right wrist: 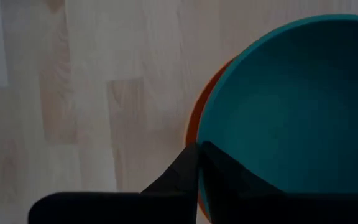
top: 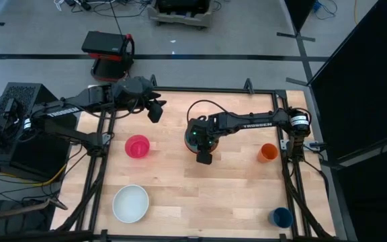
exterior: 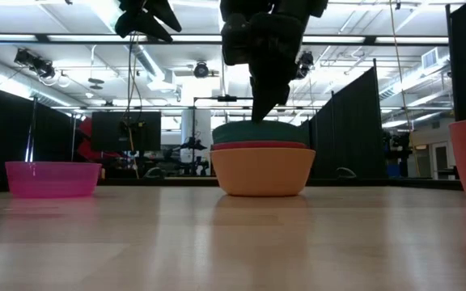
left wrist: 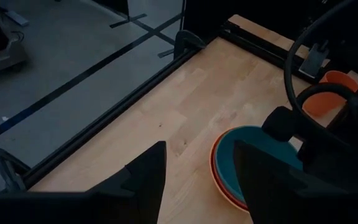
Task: Nest bowls inside each other
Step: Stack the blue bowl on top of the orange bowl, then stack the white bowl on top of the blue bowl
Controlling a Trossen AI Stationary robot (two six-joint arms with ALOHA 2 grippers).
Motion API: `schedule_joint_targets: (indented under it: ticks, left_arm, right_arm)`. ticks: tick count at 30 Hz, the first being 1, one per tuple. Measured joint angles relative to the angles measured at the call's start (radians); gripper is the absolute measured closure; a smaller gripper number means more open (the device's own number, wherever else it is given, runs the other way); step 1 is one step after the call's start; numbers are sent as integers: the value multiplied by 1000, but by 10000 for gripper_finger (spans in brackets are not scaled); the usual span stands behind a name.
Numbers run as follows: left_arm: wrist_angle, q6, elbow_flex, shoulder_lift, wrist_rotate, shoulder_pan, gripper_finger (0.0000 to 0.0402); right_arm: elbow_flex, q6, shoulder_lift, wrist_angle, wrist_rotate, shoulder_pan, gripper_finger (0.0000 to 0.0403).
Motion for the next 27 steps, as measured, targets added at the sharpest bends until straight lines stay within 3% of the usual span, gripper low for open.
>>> schedule_joint_targets:
  ticks: [6,14,27]
  left_arm:
    - [-1,16,0,0,0,0,229]
    - [-2,23,0,0,0,0,229]
    - [-27,25,0,-3,5,0,229]
  right_arm:
    - [1,-1,0,0,0,0,396]
    - [1,2,-5,0,1,-3,331]
    - [1,37,-97,1,9,-49,268]
